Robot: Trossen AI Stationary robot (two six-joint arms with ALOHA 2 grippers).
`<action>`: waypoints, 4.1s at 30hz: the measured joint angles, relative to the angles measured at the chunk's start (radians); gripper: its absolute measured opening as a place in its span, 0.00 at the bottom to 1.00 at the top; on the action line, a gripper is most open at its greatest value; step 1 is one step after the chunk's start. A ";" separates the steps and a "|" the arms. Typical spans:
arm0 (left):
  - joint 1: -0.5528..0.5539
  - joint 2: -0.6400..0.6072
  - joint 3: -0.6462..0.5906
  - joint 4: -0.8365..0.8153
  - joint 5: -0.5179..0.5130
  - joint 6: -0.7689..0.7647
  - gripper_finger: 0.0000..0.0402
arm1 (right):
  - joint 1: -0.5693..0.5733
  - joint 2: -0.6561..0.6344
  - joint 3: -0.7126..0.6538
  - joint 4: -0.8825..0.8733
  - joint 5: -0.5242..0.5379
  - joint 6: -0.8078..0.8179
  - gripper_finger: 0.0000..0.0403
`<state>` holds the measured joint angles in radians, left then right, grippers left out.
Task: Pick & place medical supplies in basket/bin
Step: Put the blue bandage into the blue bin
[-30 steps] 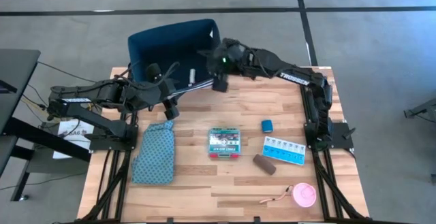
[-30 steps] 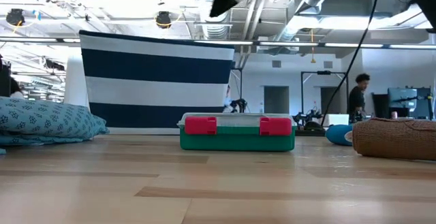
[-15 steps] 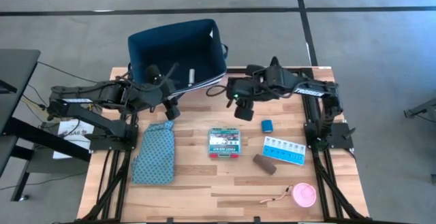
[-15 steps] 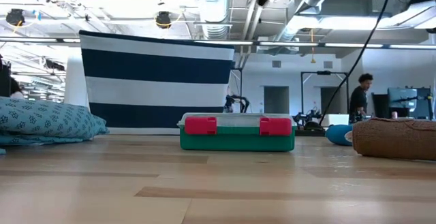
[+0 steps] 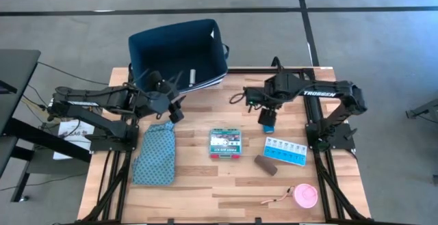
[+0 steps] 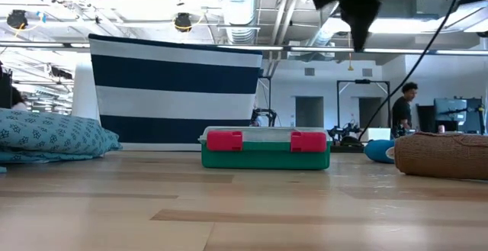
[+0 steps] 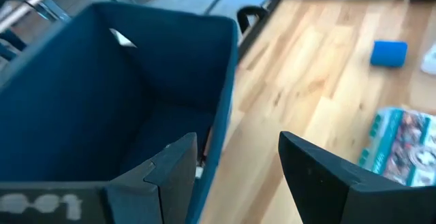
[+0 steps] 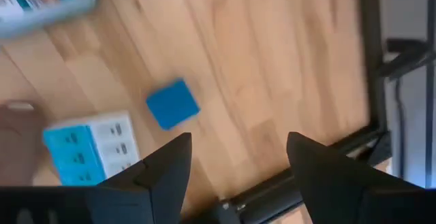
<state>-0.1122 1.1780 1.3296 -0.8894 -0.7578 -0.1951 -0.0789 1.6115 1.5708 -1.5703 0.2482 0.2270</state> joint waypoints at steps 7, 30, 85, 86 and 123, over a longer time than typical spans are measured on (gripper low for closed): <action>-0.007 0.000 0.000 0.063 -0.016 0.010 0.50 | 0.008 -0.003 -0.226 0.018 -0.016 0.019 0.59; -0.007 0.000 0.000 0.094 -0.087 0.000 0.50 | -0.144 0.020 -0.515 0.472 -0.243 0.313 0.59; -0.007 0.000 0.000 0.058 -0.092 0.057 0.50 | -0.092 0.029 -0.645 0.660 -0.168 0.606 0.53; -0.007 0.000 0.000 0.057 -0.092 0.057 0.50 | -0.093 0.029 -0.645 0.662 -0.171 0.602 0.53; -0.007 0.001 0.000 0.058 -0.091 0.068 0.50 | 0.124 0.033 -0.497 0.810 -0.177 0.245 0.05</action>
<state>-0.1192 1.1786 1.3296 -0.8314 -0.8490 -0.1271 0.0454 1.6445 1.0734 -0.7607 0.0714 0.4717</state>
